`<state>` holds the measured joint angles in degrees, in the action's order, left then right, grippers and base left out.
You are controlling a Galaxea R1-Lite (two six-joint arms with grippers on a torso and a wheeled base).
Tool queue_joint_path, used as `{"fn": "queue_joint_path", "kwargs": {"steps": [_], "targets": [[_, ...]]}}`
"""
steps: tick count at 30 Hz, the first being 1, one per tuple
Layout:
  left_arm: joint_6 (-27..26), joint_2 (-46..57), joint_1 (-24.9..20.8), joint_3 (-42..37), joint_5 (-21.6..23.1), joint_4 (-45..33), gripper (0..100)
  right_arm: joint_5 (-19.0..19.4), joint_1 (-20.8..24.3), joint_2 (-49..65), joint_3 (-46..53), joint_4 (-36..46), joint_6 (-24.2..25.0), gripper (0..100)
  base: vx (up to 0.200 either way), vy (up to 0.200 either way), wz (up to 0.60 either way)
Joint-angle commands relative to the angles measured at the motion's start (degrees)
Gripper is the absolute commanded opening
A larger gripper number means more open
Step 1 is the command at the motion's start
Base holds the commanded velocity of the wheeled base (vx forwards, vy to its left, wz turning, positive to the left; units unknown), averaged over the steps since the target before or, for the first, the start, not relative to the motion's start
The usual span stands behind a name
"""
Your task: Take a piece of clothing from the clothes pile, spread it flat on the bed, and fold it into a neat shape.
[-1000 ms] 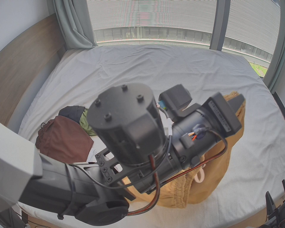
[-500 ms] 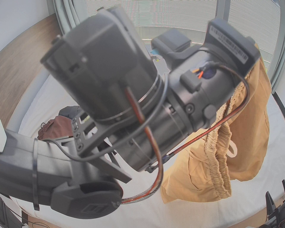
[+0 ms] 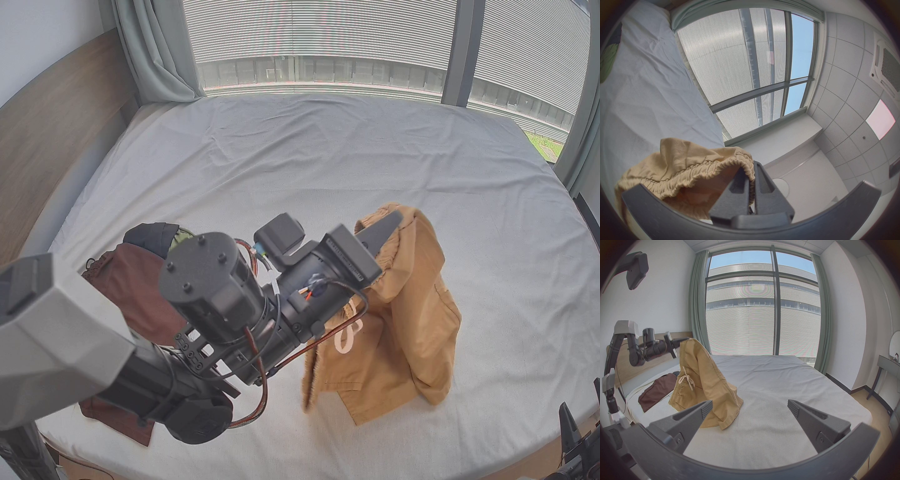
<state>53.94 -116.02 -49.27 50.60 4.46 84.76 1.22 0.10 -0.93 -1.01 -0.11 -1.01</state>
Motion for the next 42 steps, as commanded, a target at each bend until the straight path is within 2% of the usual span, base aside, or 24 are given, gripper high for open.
{"fn": "queue_joint_path", "kwargs": {"steps": [1, 15, 20, 22, 29, 34, 37, 42], "targets": [[-1.74, -8.35, 3.66, -3.49, -0.07, 3.92, 0, 0.01, -0.01, 0.93, 0.92, -0.07, -0.04, 100, 0.0, 0.0, 0.0], [-2.35, -6.59, 7.7, -9.29, -0.33, 4.18, 0, 0.01, -0.01, 0.93, 0.92, -0.07, -0.04, 100, 0.0, 0.0, 0.0], [-5.69, -4.3, 10.25, -12.72, 0.2, 4.18, 0, 0.01, -0.01, 0.93, 0.92, -0.07, -0.04, 100, 0.0, 0.0, 0.0], [-7.19, -2.46, 12.36, -14.66, 1.78, 4.27, 0, 0.01, -0.01, 0.93, 0.92, -0.07, -0.04, 100, 0.0, 0.0, 0.0], [-11.23, -0.53, 17.72, -18.35, 3.01, 4.27, 0, 0.01, -0.1, 0.93, 0.92, -0.07, -0.04, 100, 0.0, 0.0, 0.0], [-13.95, -0.44, 22.29, -22.21, 6.52, 4.27, 0, 0.01, -0.1, 0.93, 0.92, -0.07, -0.04, 100, 0.0, 0.0, 0.0], [-16.06, -0.53, 24.4, -23.53, 6.7, 4.27, 0, 0.01, -0.1, 0.93, 0.92, -0.07, -0.04, 100, 0.0, 0.0, 0.0], [-16.77, -1.14, 27.74, -23.62, 8.37, 4.27, 0, 0.01, -0.1, 0.93, 1.01, 0.02, -0.04, 100, 0.0, 0.0, 0.0]]}}
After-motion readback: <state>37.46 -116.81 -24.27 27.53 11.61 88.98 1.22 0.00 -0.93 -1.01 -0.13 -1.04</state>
